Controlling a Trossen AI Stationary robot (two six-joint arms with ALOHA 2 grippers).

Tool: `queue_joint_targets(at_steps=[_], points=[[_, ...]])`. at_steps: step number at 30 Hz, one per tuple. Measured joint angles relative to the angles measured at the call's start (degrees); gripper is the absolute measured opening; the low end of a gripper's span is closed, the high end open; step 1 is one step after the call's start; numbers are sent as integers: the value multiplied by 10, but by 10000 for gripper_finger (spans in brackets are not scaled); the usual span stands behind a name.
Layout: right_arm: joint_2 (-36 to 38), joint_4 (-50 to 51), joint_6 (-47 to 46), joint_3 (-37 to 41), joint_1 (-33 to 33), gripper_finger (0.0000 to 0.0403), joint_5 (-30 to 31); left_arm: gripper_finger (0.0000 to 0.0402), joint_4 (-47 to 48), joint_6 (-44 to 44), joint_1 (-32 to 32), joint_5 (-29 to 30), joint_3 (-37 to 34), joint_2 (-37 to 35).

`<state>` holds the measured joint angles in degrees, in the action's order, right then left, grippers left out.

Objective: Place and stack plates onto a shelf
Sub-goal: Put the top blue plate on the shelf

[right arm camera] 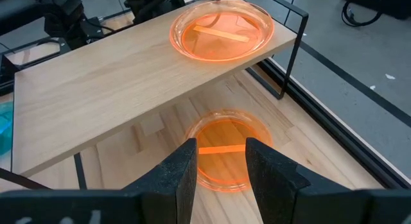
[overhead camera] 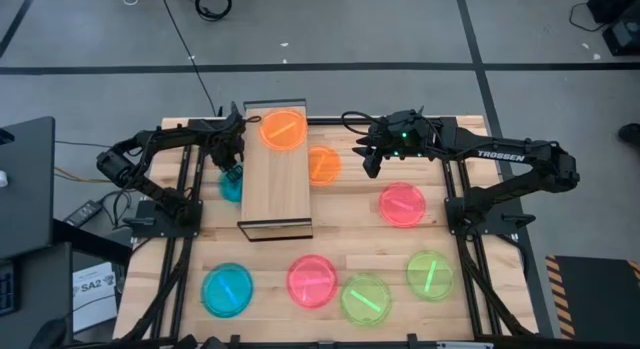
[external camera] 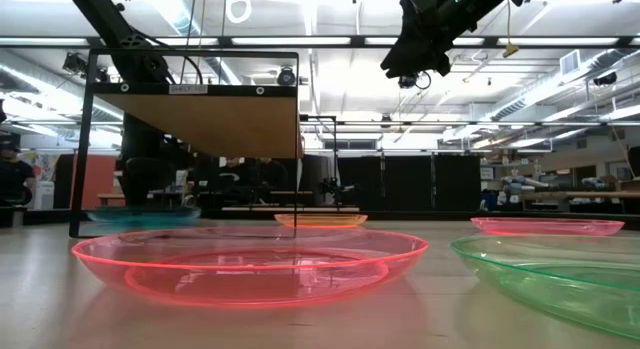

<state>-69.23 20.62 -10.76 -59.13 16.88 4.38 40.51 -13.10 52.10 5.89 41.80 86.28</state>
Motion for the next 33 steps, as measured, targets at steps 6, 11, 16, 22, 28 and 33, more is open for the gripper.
queue_joint_targets(at_steps=[6, 11, 16, 22, 28, 33], points=[[0, 0, 0, 0, 0, 139, 0, 5, 1, -11, 0, 0, 0, 0], [0, 0, 0, 0, 0, 139, 0, 5, 5, -11, 0, 7, 0, 0], [0, 0, 0, 0, 0, 139, 0, 4, 27, -8, 0, 49, 0, -2], [0, 0, 0, 0, 0, 139, 0, 3, 38, 8, 0, 56, 5, -2], [0, 0, 0, 0, 0, 139, 0, 3, 97, 40, 0, 100, 39, -2], [0, 0, 0, 0, 0, 139, 0, 3, 133, 55, 0, 120, 72, -2]])
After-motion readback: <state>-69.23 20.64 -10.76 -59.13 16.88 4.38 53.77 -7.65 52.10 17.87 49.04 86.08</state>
